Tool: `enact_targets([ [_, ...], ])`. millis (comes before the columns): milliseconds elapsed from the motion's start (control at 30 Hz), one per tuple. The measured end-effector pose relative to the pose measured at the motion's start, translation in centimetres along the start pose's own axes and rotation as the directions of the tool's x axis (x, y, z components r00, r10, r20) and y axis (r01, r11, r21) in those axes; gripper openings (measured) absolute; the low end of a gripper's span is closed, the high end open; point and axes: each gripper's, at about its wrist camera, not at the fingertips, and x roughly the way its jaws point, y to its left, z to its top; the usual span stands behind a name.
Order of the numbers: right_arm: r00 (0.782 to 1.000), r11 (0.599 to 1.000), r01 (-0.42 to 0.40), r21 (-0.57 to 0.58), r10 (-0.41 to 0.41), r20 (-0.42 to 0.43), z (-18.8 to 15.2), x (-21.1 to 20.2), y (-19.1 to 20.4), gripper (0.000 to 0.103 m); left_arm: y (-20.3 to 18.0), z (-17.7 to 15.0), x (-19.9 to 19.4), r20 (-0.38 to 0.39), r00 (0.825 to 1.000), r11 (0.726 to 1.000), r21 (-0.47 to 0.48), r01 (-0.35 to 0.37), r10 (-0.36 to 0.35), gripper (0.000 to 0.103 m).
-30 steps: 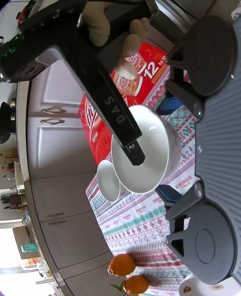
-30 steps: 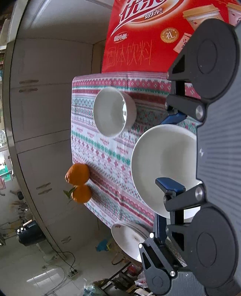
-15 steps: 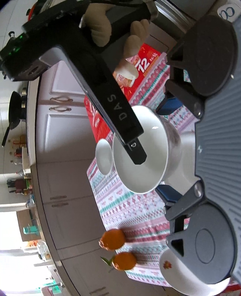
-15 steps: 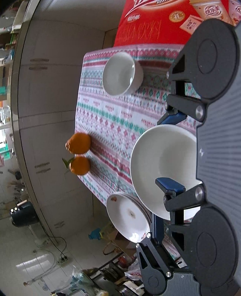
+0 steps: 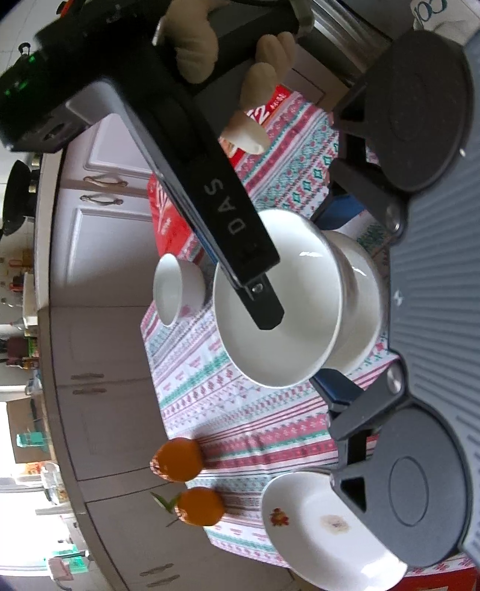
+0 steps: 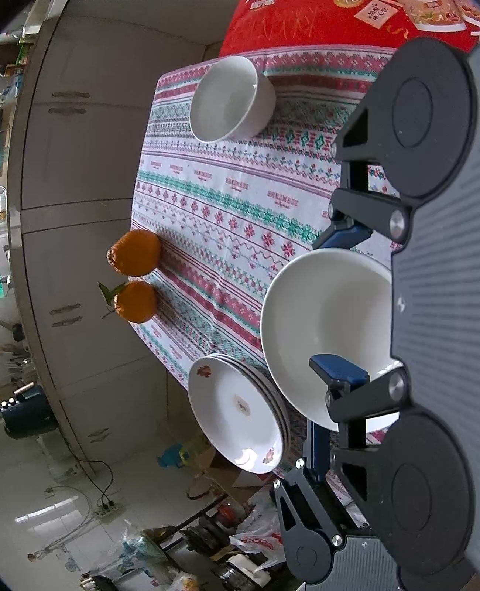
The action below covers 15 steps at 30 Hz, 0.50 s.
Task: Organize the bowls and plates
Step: 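Lower the held bowl into the other bowl and open the right tool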
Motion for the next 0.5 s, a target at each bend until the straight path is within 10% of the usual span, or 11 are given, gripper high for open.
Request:
enact_targets([
  [500, 1.0, 1.0, 0.0, 0.003, 0.001, -0.025, -0.2, 1.1, -0.3, 0.066, 0.3, -0.5, 0.8, -0.03, 0.999, 1.0, -0.013, 0.009, -0.009, 0.082],
])
